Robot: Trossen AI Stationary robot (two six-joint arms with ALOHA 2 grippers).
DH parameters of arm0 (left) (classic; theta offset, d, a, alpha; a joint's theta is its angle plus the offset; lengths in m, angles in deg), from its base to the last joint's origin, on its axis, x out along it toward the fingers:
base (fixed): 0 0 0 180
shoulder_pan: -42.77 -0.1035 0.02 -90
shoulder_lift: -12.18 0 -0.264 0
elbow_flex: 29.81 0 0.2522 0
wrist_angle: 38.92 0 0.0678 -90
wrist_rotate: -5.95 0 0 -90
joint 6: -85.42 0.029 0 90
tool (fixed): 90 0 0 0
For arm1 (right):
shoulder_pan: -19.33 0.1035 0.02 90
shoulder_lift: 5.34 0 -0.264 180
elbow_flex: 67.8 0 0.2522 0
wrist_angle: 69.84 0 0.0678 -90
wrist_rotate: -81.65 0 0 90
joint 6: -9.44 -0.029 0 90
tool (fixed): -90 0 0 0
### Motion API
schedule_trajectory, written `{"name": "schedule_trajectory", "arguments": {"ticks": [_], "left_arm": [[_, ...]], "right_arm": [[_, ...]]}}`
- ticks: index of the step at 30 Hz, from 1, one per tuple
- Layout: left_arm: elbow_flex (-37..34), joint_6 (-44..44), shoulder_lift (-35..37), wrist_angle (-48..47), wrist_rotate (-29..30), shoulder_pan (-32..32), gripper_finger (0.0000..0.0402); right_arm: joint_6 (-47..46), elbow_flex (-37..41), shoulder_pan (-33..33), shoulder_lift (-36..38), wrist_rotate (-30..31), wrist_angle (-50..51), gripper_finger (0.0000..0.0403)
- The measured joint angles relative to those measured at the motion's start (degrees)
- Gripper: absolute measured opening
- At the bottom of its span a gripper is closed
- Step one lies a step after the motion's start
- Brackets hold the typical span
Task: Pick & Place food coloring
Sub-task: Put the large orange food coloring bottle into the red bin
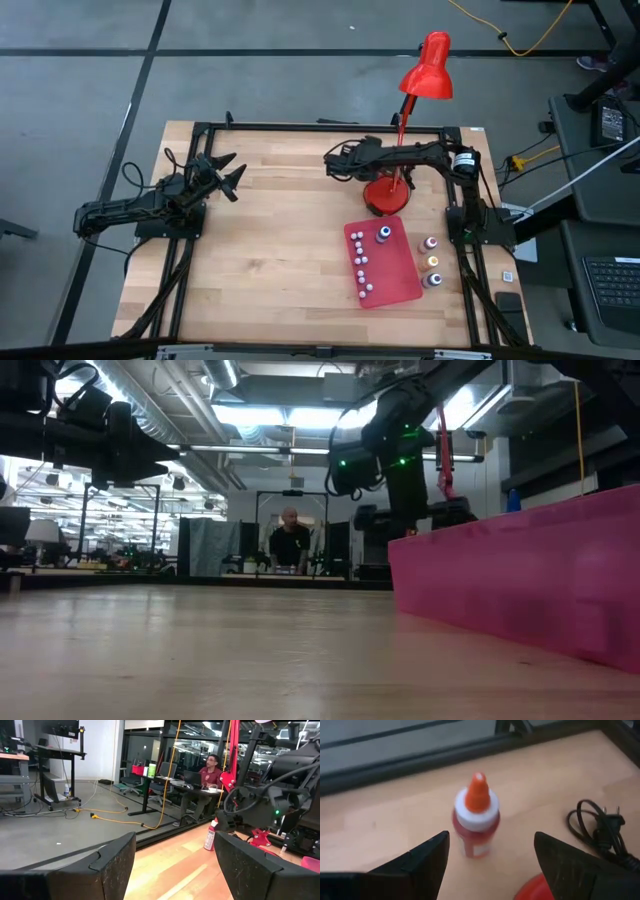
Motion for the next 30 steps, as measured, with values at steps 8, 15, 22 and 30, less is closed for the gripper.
{"name": "schedule_trajectory", "arguments": {"ticks": [8,15,22,30], "left_arm": [[0.0,0.0,0.0,0.0,0.0,0.0,0.0265],[0.0,0.0,0.0,0.0,0.0,0.0,0.0265],[0.0,0.0,0.0,0.0,0.0,0.0,0.0265],[0.0,0.0,0.0,0.0,0.0,0.0,0.0265]], "right_arm": [[0.5,2.2,0.0,0.0,-0.1,-1.6,0.0287],[4.9,2.2,0.0,0.0,1.5,-5.3,0.0250],[5.0,2.2,-0.1,0.0,1.6,-6.4,0.0209],[4.8,2.2,-0.1,0.0,2.2,-6.3,0.0136]]}}
